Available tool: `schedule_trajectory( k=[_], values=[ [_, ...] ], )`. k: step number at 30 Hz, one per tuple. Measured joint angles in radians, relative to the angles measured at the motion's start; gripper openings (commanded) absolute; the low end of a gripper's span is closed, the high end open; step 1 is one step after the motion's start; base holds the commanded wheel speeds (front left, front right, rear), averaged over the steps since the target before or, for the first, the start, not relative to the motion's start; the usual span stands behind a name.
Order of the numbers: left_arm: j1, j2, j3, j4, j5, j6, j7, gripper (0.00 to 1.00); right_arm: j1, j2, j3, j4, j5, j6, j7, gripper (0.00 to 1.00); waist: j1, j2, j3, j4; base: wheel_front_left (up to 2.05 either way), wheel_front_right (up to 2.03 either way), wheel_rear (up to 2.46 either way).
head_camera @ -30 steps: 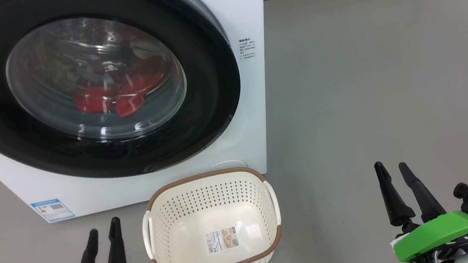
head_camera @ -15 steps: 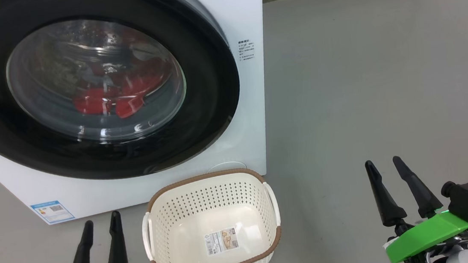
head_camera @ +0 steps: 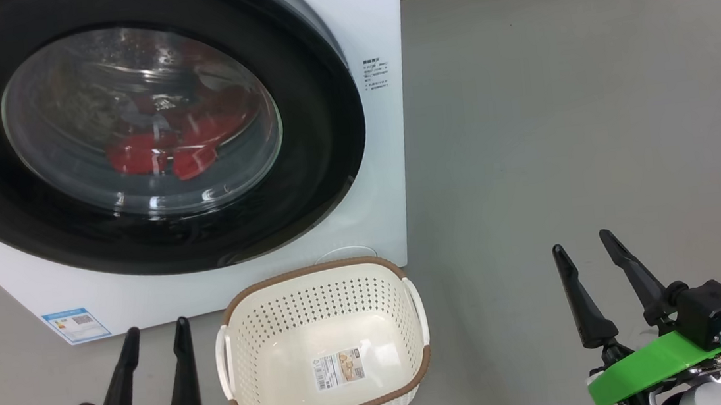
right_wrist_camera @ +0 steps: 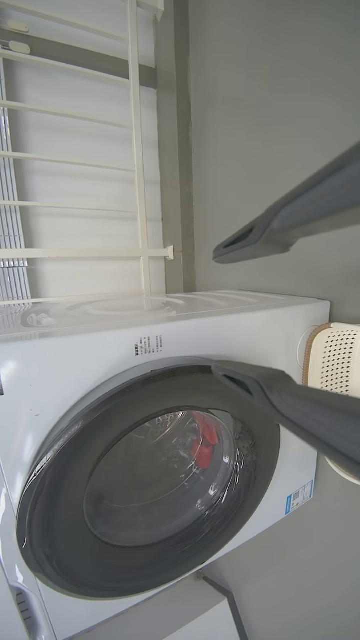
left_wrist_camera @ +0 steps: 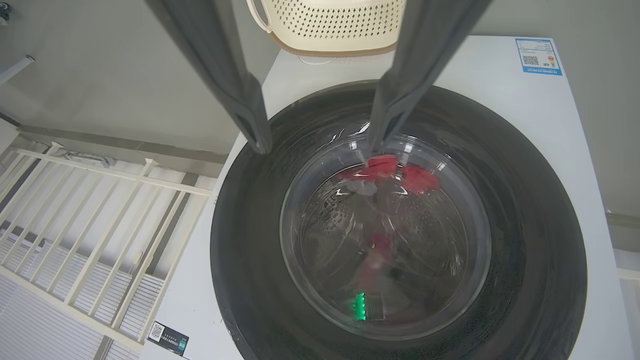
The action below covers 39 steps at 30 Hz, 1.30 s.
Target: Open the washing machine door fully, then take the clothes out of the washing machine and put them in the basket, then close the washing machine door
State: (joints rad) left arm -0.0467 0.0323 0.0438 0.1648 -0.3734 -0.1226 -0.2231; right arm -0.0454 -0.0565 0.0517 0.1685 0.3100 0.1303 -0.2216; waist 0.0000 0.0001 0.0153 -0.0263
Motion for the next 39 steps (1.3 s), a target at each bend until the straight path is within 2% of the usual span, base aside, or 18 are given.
schedule_trajectory(
  k=[11,38,39],
  values=[
    [-0.022,0.001,-0.001,-0.004,0.129,0.000,-0.027,1.00,-0.007,-0.001,0.007,-0.013,-0.128,0.000,-0.028,1.00,0.0000,0.0000,0.004,0.000,0.00,0.00,0.00],
    [-0.022,0.001,-0.001,-0.005,0.139,0.012,-0.027,1.00,-0.020,-0.003,0.004,-0.012,-0.111,0.000,-0.031,1.00,0.0000,0.0000,0.019,0.001,0.00,0.00,0.00],
    [-0.022,0.001,-0.001,-0.007,0.140,0.012,-0.027,1.00,-0.025,-0.003,0.003,-0.011,-0.103,0.000,-0.031,0.88,0.0000,0.0000,0.023,0.002,0.00,0.00,0.00]
  ],
)
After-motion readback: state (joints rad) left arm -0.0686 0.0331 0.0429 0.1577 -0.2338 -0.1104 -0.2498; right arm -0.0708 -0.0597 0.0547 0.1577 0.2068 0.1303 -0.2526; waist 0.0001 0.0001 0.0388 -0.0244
